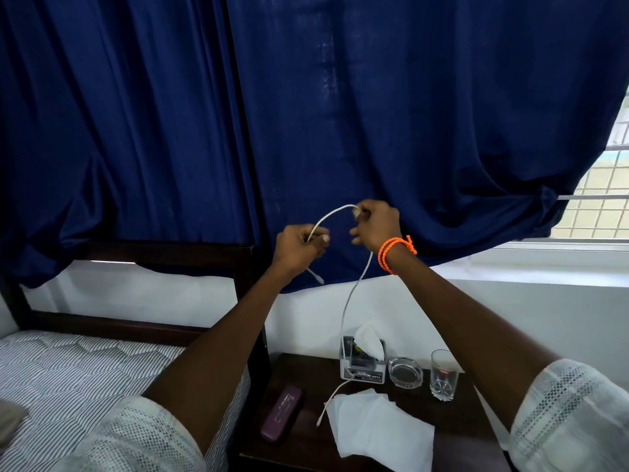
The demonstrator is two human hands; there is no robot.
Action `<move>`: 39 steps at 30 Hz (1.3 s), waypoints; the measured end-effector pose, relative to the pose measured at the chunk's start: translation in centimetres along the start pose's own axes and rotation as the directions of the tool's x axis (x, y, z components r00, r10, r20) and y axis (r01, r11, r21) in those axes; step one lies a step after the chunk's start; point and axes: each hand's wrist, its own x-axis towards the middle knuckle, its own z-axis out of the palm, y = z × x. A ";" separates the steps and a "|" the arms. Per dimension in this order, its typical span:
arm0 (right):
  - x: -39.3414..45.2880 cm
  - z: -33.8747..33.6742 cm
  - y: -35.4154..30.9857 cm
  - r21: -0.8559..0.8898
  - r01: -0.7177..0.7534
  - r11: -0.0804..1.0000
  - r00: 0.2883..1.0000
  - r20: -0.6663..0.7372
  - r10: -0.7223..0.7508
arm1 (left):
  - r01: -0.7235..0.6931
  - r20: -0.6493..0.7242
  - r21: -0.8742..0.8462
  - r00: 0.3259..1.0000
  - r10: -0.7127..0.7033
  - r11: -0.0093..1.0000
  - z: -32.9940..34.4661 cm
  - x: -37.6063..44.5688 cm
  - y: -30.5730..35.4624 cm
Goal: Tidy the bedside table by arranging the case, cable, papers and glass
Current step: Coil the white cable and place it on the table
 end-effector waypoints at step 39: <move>1.1 -3.0 0.3 0.459 -0.212 0.863 0.681 0.703 -0.207 | 0.424 0.521 -0.261 0.818 -0.243 0.867 -1.2 -3.2 -0.2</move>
